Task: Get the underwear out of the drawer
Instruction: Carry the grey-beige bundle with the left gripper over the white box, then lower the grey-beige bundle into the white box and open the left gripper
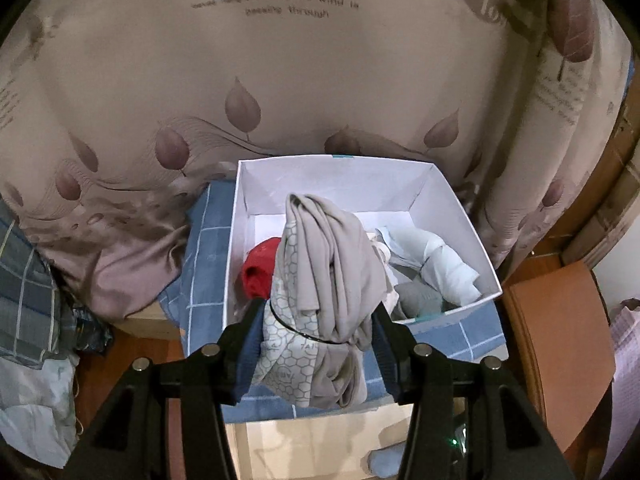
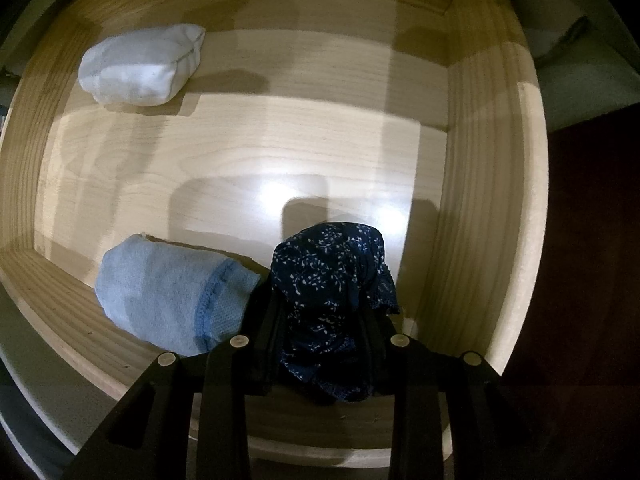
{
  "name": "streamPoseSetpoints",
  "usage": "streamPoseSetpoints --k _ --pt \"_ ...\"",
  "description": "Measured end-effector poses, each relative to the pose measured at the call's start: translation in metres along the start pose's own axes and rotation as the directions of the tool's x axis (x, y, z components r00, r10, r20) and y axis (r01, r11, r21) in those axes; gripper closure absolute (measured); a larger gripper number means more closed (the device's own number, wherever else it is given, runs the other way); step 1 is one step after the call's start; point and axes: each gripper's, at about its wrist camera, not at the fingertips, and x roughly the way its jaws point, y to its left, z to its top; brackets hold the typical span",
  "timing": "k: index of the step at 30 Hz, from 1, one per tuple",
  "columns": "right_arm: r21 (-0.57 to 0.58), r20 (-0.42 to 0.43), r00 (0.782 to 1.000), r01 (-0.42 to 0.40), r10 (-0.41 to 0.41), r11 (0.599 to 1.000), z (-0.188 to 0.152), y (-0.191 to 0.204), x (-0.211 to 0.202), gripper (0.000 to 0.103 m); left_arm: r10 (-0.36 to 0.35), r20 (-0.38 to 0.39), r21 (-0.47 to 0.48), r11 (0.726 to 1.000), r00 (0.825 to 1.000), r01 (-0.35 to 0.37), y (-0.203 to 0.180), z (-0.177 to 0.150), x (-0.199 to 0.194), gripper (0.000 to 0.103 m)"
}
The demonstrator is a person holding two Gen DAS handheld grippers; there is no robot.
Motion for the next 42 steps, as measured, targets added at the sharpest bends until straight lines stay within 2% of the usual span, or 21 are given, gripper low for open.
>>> streamPoseSetpoints --k 4,8,12,21,26,31,37,42 --pt "0.0 0.0 1.0 0.0 0.0 1.0 0.0 0.001 -0.001 0.075 0.021 -0.009 0.01 1.0 1.0 -0.021 -0.003 0.008 0.021 0.052" --pt "0.006 0.005 1.0 -0.006 0.006 1.0 0.0 0.0 -0.002 0.075 0.009 -0.02 0.005 1.0 1.0 -0.009 -0.005 0.012 0.042 0.052" --pt "0.01 0.009 1.0 -0.009 0.009 1.0 0.0 0.0 -0.002 0.075 0.037 -0.025 -0.006 0.999 0.999 -0.037 -0.003 0.02 0.063 0.052" --pt "0.018 0.015 1.0 -0.016 0.016 1.0 0.001 -0.001 -0.002 0.075 0.081 -0.088 -0.011 0.997 0.993 -0.082 0.003 0.029 0.107 0.052" --pt "0.018 0.016 1.0 -0.016 0.016 1.0 -0.001 -0.002 0.0 0.075 0.092 -0.105 -0.009 0.996 0.99 -0.094 0.004 0.029 0.111 0.047" --pt "0.019 0.018 1.0 -0.015 0.015 1.0 -0.002 -0.003 0.001 0.075 0.068 -0.126 -0.042 0.996 0.99 -0.073 0.01 0.027 0.107 0.046" --pt "0.017 0.019 1.0 -0.016 0.015 1.0 -0.002 -0.003 0.001 0.075 0.015 -0.14 -0.06 0.998 0.99 -0.023 0.01 0.025 0.086 0.039" --pt "0.013 0.014 1.0 -0.01 0.01 1.0 0.0 -0.002 0.0 0.075 -0.006 -0.131 -0.03 1.0 0.991 0.002 0.008 0.014 0.058 0.039"
